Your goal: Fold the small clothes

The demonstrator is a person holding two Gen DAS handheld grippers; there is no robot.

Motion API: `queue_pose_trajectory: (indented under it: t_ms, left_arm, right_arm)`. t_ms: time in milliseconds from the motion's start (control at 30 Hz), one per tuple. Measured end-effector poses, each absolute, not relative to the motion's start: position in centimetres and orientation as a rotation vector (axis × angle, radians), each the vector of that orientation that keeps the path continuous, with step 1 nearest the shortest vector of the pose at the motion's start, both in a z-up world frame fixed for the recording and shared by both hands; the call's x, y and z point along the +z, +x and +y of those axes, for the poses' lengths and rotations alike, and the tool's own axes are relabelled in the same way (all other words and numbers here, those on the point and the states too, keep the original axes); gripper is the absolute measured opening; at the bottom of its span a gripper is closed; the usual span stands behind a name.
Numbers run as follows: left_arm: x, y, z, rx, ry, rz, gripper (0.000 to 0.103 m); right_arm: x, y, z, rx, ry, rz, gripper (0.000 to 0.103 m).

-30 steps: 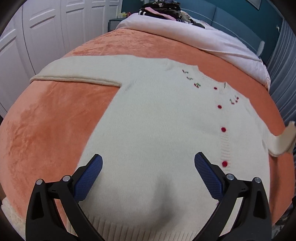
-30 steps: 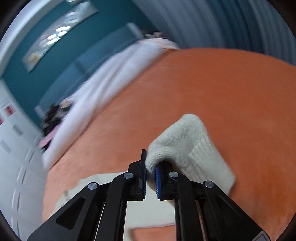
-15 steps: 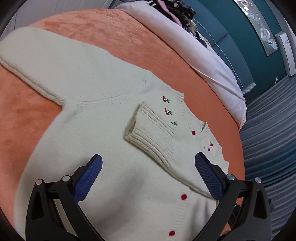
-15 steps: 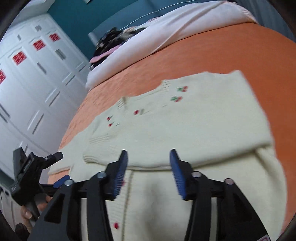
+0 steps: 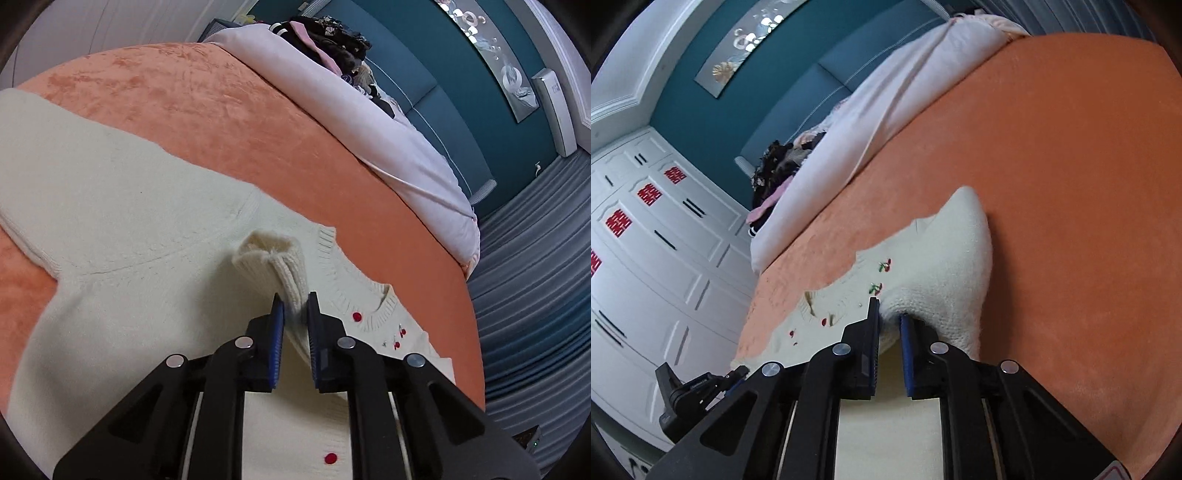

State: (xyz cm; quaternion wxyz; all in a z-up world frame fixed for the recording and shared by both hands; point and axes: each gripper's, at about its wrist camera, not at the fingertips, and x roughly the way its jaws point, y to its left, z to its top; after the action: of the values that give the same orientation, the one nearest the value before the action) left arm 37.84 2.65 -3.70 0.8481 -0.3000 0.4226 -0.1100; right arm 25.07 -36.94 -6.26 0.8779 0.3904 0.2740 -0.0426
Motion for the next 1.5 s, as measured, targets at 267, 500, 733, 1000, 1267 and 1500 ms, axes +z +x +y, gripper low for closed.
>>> queue_pose_trajectory:
  t_ms: [267,500,733,1000,1267,1500]
  left_arm:
    - [-9.7,37.2,3.9,-0.225,-0.655,0.967,0.013]
    - [-7.4,33.9,11.2,-0.14,-0.865,0.825,0.07]
    - [-8.9,33.0,31.3,0.348,-1.035,0.691,0.083]
    - [-8.2,39.0,37.3,0.396,-1.081,0.714,0.01]
    - [7.9,40.9,12.3,-0.27,-0.648,0.57,0.01]
    - [-1.8,34.5,-7.2,-0.433,-0.479,0.919,0.052]
  right_arm:
    - [-9.7,24.0,-36.8,-0.181,0.746,0.671,0.008]
    - [-9.0,21.9,-34.6,-0.246,0.594,0.776,0.023]
    - [-10.9,17.2,-27.5,-0.164,0.466,0.855,0.042]
    - [-11.4,17.4,-26.7,-0.118,0.432,0.842,0.071]
    - [-12.1,15.7,-27.2,-0.079,0.459,0.818,0.077]
    - [-12.0,15.6,-27.8,-0.053,0.502,0.805,0.077]
